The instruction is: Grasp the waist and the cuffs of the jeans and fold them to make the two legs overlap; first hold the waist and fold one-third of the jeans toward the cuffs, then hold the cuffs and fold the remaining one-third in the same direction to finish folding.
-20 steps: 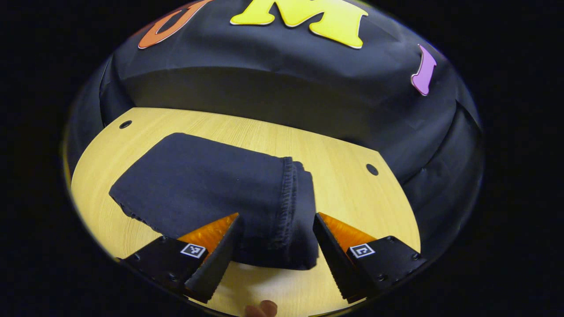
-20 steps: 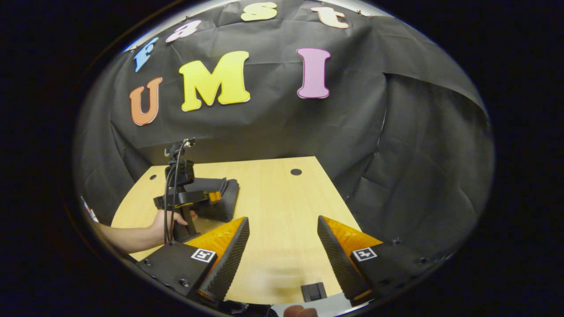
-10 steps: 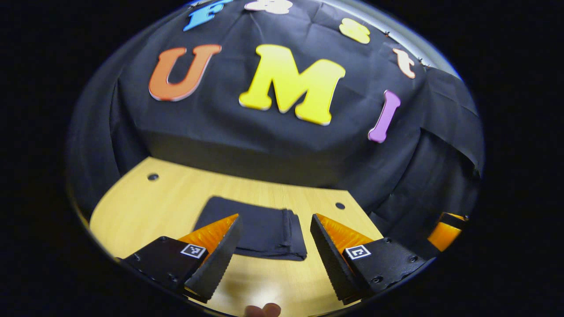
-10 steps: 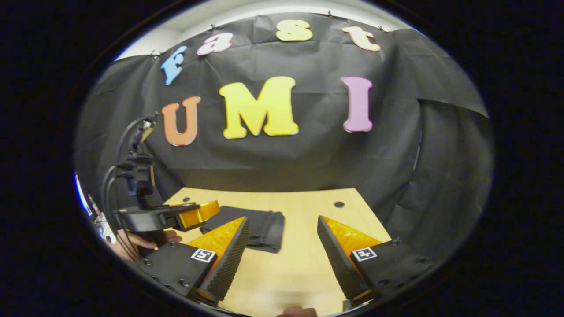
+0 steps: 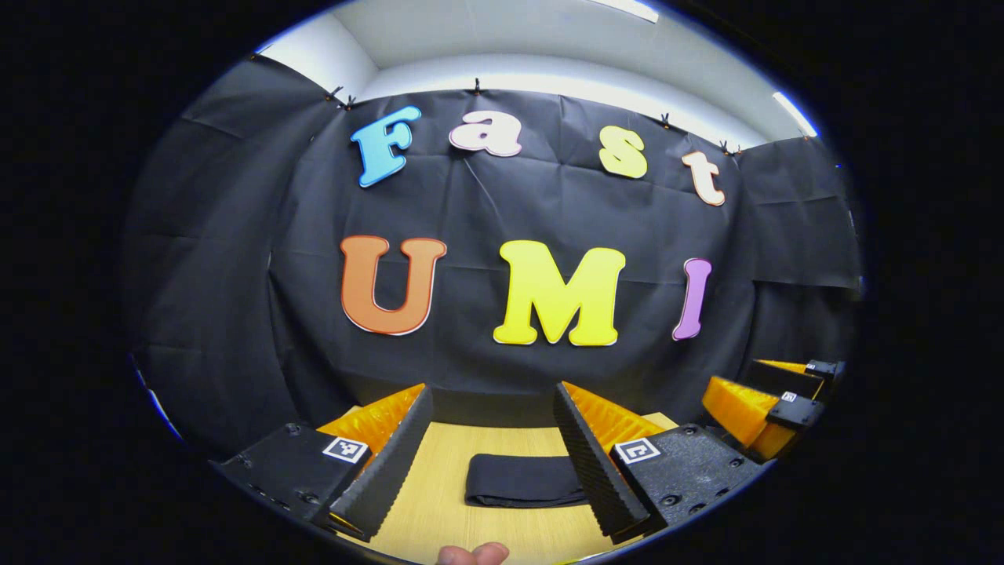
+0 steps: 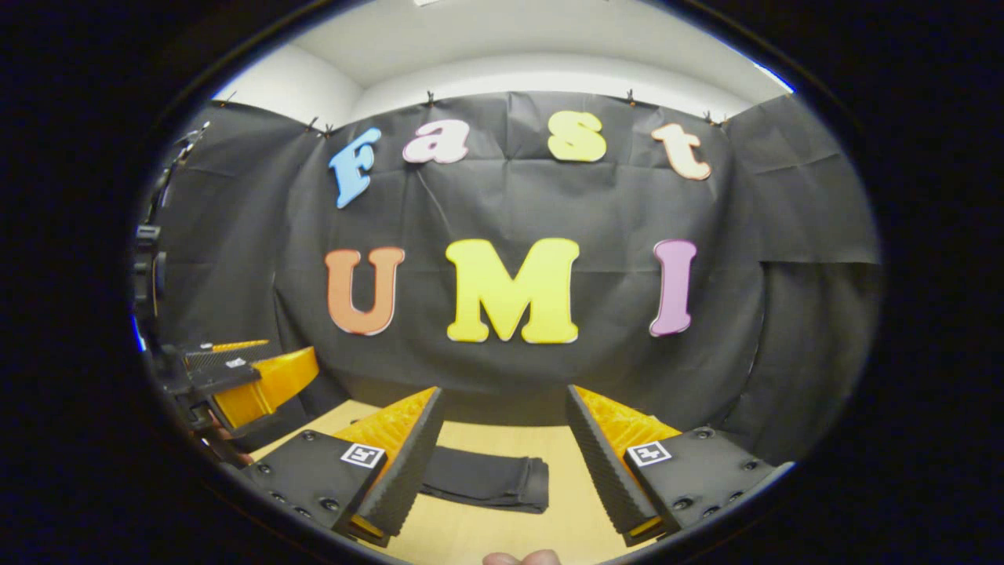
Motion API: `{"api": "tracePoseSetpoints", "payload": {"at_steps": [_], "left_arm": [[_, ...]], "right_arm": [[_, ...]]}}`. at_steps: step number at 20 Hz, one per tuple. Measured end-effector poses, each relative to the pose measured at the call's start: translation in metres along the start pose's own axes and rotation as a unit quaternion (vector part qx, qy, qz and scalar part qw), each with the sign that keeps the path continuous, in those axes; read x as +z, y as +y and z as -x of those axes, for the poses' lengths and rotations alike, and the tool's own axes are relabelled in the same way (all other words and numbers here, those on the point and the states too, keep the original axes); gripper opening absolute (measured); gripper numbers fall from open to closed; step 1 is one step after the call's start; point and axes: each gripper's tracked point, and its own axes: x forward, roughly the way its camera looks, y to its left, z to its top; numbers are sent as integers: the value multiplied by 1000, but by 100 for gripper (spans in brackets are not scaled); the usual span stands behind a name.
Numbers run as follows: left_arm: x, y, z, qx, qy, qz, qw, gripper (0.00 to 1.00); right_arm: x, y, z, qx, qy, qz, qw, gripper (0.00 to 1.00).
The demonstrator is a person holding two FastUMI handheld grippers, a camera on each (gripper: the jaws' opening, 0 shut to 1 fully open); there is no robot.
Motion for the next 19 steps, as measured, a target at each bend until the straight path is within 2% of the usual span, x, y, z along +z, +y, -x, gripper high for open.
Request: {"api": "tracePoseSetpoints", "payload": {"at_steps": [3,7,10,13,19], "left_arm": [[-3,5,14,-6,1,11,1000,98],[-14,7,21,1,14,18,1000,98],[-14,8,19,3,11,1,1000,98],[-14,8,19,1,4,-14,1000,98],[-16,7,15,-1,12,-9,1000,98]], "right_arm": [[11,1,16,-21,-30,-1,999,92],[-10,0,32,-29,-7,-1,1000,93],[-19,-3,36,-36,1,6,999,96],[-20,-6,38,-39,4,8,999,93],[-26,-7,35,-36,11,14,999,93]]}}
